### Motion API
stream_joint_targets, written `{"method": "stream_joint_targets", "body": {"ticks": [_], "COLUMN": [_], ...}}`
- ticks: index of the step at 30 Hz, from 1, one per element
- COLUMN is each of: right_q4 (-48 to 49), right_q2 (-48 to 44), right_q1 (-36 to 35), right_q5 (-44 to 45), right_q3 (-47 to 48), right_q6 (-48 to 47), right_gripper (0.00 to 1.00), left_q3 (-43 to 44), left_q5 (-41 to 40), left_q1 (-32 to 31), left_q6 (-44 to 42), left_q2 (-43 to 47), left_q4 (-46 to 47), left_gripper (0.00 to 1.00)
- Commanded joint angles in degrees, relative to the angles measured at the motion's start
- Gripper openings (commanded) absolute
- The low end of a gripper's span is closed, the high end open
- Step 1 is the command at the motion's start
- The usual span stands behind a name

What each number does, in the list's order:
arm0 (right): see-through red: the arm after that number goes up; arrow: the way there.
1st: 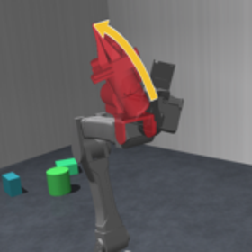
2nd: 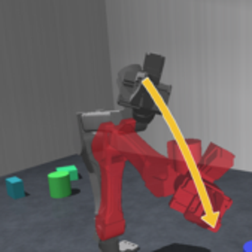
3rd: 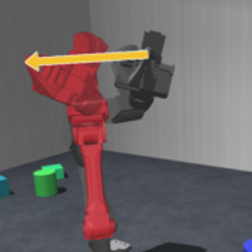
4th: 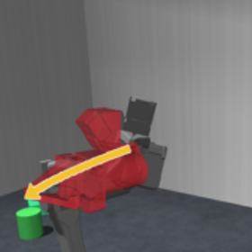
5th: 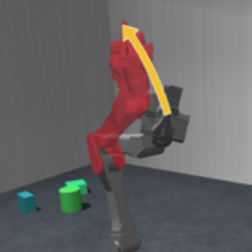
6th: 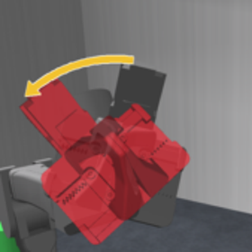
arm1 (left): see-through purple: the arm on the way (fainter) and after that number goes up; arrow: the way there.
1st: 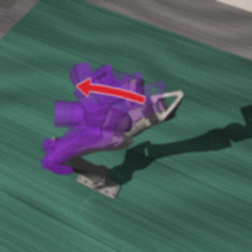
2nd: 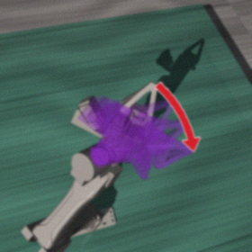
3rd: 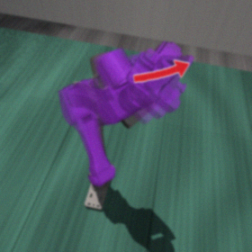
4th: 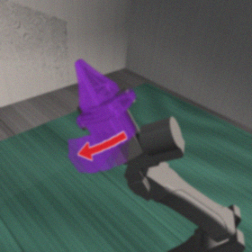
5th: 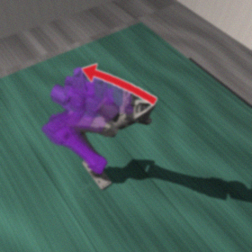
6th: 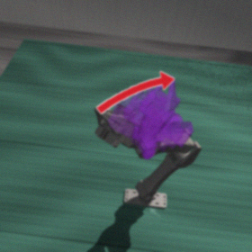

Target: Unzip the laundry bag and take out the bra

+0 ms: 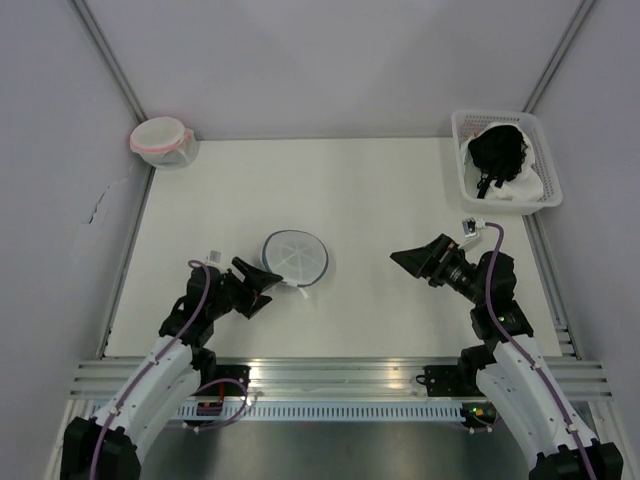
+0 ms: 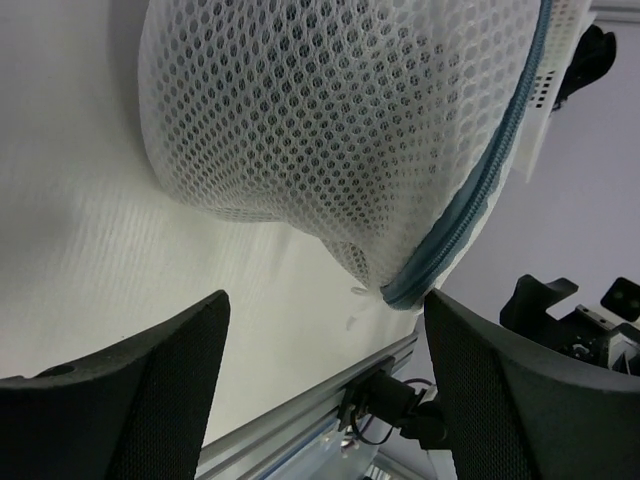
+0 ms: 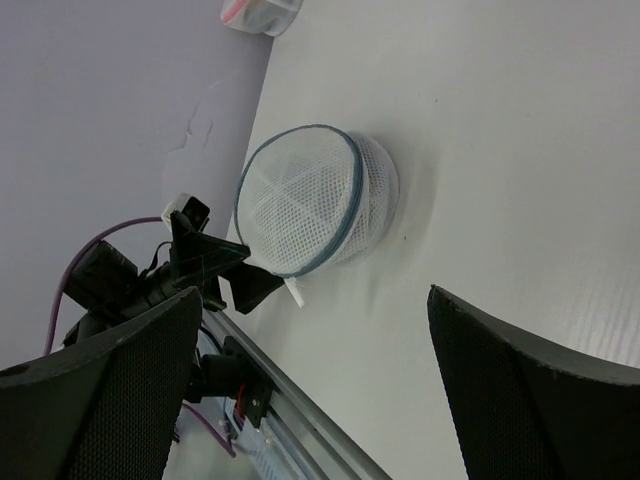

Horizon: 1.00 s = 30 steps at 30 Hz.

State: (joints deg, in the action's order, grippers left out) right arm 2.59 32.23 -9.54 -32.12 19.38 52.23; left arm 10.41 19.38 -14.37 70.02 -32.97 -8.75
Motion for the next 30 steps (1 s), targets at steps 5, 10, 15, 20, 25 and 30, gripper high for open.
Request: {"method": "stream_joint_targets", "body": {"ticks": [5, 10, 15, 20, 25, 30], "right_q4": [3.4, 3.1, 4.3, 6.0, 7.3, 8.5], "right_q2": [4.1, 4.1, 4.2, 5.6, 7.4, 8.9], "right_q1": [-3.0, -3.7, -4.0, -4.5, -6.4, -9.3], "right_q5": [3.6, 4.3, 4.8, 5.7, 6.3, 6.2], "right_q3": [0.5, -0.5, -1.8, -2.2, -2.3, -2.6], "right_q6": [-2.7, -3.8, -3.4, -3.2, -3.6, -5.3], "right_gripper": [0.98, 0.98, 0.98, 0.98, 0.96, 0.89], "left_q3": [6.1, 5.2, 4.9, 6.7, 8.5, 8.4], "left_q5": [-13.3, -16.4, -18.7, -21.4, -26.4, -28.9], "left_q1": [-11.0, -12.5, -13.9, -16.3, -18.3, -19.1], "left_q6": [6.7, 6.4, 7.4, 8.1, 7.2, 5.2], "left_q2": [-9.9, -7.5, -8.5, -13.9, -17.6, -19.7], "left_q4": [10.9, 12.1, 12.1, 13.9, 17.5, 23.7], "left_gripper": [0.83, 0.83, 0.82, 0.8, 0.72, 0.49]}}
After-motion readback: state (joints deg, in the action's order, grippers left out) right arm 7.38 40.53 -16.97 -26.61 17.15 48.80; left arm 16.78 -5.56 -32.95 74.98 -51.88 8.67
